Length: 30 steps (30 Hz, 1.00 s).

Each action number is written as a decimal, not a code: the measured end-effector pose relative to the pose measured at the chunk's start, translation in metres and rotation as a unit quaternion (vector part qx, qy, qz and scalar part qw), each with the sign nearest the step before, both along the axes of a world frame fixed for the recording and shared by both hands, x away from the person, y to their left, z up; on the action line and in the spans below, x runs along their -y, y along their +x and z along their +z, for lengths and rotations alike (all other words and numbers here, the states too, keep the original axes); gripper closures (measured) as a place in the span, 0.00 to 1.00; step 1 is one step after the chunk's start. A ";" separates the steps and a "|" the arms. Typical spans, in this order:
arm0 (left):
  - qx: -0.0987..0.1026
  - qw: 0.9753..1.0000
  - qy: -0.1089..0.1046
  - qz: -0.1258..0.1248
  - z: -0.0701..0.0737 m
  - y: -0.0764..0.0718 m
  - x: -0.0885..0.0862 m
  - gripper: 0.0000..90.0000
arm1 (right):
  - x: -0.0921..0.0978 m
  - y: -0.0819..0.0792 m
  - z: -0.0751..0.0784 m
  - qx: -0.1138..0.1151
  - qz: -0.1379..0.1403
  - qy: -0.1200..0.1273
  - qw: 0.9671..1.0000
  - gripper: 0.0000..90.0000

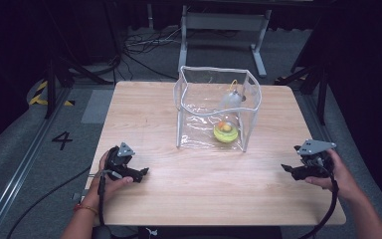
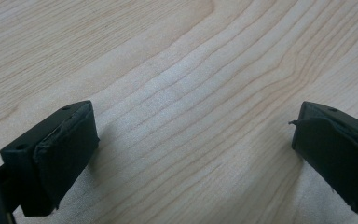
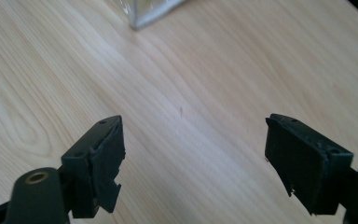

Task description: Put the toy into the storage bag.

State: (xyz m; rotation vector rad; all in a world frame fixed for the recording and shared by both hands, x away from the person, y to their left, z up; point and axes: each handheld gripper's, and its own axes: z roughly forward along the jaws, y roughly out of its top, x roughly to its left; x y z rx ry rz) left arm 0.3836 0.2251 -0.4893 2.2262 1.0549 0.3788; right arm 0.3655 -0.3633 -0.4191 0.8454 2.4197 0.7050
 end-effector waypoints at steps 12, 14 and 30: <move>0.000 1.000 0.000 0.000 0.000 0.000 0.000 0.01 | 0.037 -0.017 -0.045 -0.001 -0.042 0.065 0.997 0.23; 0.000 1.000 0.000 0.000 0.000 0.000 0.000 0.01 | 0.043 -0.020 -0.054 -0.011 -0.046 0.082 0.996 0.22; -0.001 1.000 0.000 0.002 0.000 -0.001 0.000 0.01 | 0.062 -0.030 -0.074 -0.031 -0.106 0.154 0.982 0.19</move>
